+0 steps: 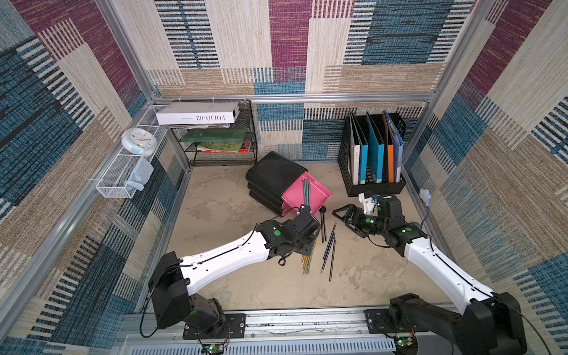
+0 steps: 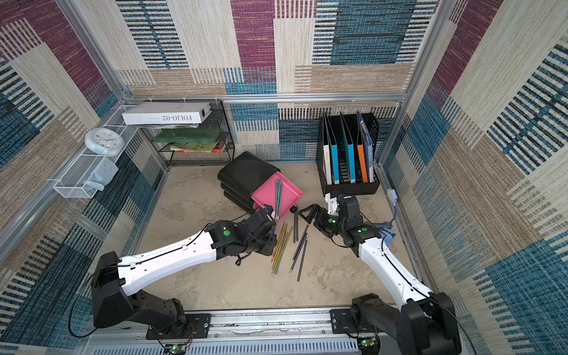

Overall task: Please place the pencils in the drawer according to their color
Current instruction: Pick up the pencil from the center of the board.

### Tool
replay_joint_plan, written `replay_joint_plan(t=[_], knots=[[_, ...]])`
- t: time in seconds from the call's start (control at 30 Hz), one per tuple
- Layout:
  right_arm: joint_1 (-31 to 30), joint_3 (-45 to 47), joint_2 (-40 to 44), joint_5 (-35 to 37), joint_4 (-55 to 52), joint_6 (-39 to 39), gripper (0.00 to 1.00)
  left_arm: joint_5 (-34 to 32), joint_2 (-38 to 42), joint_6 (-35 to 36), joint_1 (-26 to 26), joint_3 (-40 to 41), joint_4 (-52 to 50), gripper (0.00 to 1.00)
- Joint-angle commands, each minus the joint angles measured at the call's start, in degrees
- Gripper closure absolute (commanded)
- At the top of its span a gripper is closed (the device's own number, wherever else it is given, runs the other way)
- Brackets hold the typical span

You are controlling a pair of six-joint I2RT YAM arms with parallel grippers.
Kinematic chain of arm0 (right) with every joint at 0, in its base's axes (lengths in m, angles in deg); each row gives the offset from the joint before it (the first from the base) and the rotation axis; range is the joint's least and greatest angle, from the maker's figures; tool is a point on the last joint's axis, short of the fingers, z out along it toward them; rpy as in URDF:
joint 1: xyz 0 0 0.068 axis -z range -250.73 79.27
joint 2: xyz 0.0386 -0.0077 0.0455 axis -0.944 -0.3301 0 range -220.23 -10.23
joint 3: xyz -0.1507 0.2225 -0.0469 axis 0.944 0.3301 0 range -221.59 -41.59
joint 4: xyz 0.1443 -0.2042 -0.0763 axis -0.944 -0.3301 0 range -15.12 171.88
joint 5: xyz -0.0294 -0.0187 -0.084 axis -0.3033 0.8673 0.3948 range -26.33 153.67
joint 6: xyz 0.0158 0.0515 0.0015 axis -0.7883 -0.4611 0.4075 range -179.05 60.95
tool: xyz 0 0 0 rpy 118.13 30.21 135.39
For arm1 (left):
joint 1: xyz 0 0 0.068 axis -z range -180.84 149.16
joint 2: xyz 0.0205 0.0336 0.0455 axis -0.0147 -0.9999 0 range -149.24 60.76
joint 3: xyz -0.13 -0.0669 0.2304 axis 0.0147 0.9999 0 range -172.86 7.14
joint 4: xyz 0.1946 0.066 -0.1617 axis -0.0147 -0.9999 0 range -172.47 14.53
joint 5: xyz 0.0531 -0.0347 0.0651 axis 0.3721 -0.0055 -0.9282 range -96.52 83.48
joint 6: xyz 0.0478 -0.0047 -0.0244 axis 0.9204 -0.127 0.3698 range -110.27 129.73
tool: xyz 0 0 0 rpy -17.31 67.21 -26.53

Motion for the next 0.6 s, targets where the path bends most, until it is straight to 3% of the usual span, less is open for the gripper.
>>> replay_joint_plan(t=[0.0, 0.27, 0.57], knots=[[0.0, 0.6, 0.9, -0.6, -1.0, -0.3, 0.01, 2.5, -3.1, -1.0, 2.3, 0.2, 0.9, 0.52], [-0.1, 1.0, 2.8, 0.9, -1.7, -0.8, 0.01, 6.9, -10.8, -0.9, 4.0, -0.9, 1.3, 0.63], [0.0, 0.8, 3.2, 1.6, -1.1, -1.6, 0.01, 7.5, -17.4, -0.2, 3.9, -5.4, -2.7, 0.71]])
